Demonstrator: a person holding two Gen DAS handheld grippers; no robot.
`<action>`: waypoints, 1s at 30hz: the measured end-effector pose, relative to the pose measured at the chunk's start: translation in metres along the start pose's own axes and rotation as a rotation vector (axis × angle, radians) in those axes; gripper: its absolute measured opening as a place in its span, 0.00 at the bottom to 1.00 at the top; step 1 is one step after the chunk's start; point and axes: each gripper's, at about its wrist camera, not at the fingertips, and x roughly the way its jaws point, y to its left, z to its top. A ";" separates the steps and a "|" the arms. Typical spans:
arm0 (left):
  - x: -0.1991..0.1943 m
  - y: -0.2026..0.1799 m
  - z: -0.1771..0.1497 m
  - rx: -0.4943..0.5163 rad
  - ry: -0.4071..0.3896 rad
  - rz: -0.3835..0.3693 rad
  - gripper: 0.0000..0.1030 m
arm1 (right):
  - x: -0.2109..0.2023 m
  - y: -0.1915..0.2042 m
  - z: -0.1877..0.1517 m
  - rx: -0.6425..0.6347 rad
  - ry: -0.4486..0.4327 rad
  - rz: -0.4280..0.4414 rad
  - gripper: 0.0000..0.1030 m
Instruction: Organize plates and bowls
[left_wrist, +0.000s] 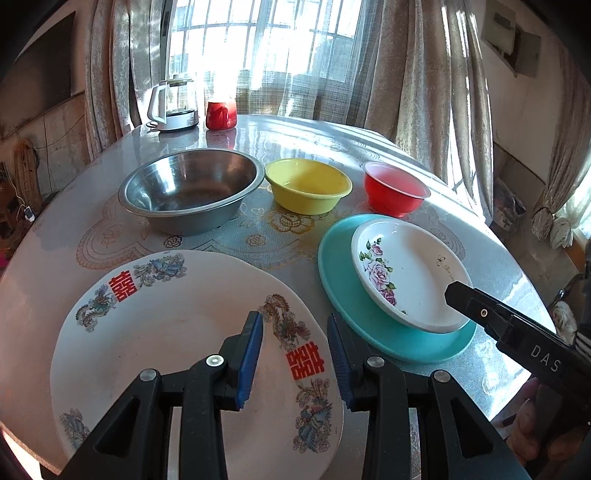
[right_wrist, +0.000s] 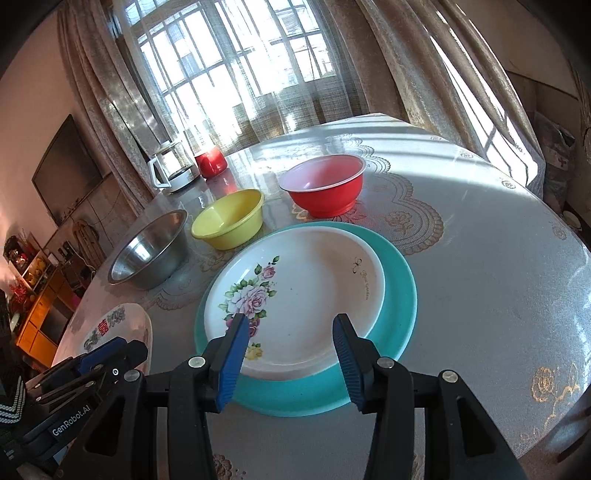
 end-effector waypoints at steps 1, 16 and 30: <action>-0.001 0.003 -0.001 -0.005 0.000 0.002 0.36 | 0.001 0.004 -0.001 -0.007 0.006 0.019 0.46; -0.007 0.045 -0.009 -0.074 0.003 0.039 0.36 | 0.023 0.054 -0.023 -0.085 0.111 0.210 0.46; -0.036 0.119 -0.015 -0.194 -0.052 0.123 0.36 | 0.040 0.080 -0.040 -0.120 0.189 0.304 0.46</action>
